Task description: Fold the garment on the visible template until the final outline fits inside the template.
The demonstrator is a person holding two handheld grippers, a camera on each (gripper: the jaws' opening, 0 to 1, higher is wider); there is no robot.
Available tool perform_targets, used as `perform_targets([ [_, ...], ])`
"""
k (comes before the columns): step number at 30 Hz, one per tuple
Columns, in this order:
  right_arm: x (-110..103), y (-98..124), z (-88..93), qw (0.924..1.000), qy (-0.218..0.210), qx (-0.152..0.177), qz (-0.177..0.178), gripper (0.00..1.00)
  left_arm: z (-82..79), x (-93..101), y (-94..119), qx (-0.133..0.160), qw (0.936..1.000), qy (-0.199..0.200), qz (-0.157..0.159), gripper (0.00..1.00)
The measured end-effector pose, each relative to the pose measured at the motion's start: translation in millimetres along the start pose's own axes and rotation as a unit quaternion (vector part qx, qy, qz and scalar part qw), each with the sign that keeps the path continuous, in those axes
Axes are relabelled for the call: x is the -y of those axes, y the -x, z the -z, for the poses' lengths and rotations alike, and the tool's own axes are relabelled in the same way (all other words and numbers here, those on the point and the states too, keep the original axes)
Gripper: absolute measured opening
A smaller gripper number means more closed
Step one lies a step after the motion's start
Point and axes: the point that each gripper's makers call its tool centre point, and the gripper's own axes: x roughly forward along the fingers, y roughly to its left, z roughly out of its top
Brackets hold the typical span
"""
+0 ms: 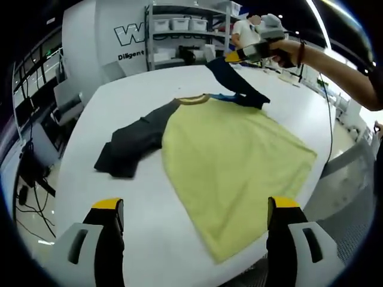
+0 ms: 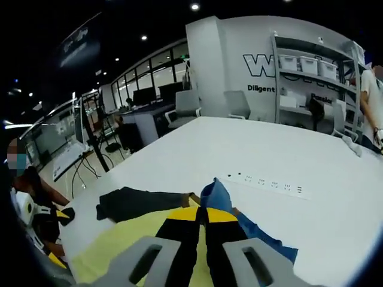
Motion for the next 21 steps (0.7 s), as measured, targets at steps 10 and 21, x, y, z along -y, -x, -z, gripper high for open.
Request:
perform_targets([
  [10, -46.5, -25.3, 10.3, 0.999, 0.032, -0.012, -0.031, 0.0, -0.1, -4.0, 1.5, 0.002, 1.0, -0.001, -0.005, 0.99],
  [21, -88.6, -44.0, 24.9, 0.9968, 0.04, -0.031, -0.063, 0.0, 1.9, -10.0, 2.9, 0.001, 0.9999, -0.003, -0.011, 0.99],
])
